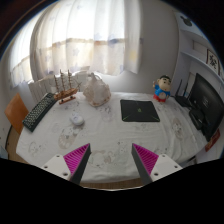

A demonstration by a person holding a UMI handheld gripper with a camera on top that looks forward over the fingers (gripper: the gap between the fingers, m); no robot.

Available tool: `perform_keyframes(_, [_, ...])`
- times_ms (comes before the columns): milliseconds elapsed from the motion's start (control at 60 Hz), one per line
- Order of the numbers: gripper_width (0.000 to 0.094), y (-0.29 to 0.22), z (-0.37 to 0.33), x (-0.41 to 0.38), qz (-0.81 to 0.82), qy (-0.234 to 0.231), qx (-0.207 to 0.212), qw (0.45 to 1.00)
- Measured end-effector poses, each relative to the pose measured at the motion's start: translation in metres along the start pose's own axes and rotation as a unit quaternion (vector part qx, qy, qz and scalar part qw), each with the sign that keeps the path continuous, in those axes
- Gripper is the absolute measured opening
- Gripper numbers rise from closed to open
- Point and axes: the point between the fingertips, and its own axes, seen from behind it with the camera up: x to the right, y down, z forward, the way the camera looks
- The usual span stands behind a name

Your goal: Arrange mouse

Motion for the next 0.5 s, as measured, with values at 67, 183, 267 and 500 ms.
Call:
perform_keyframes(67, [0.0854, 0.002, 0.002, -0.010, -0.002, -0.001, 0.001, 1.000])
perform_keyframes(183, [0.0850, 0.008, 0.014, -0.038, 0.001, -0.009, 0.015, 1.000])
perform_keyframes(267, [0.0852, 0.012, 0.021, -0.061, 0.006, -0.018, 0.021, 1.000])
perform_keyframes(500, [0.0854, 0.012, 0.034, -0.134, 0.006, -0.054, 0.045, 0.998])
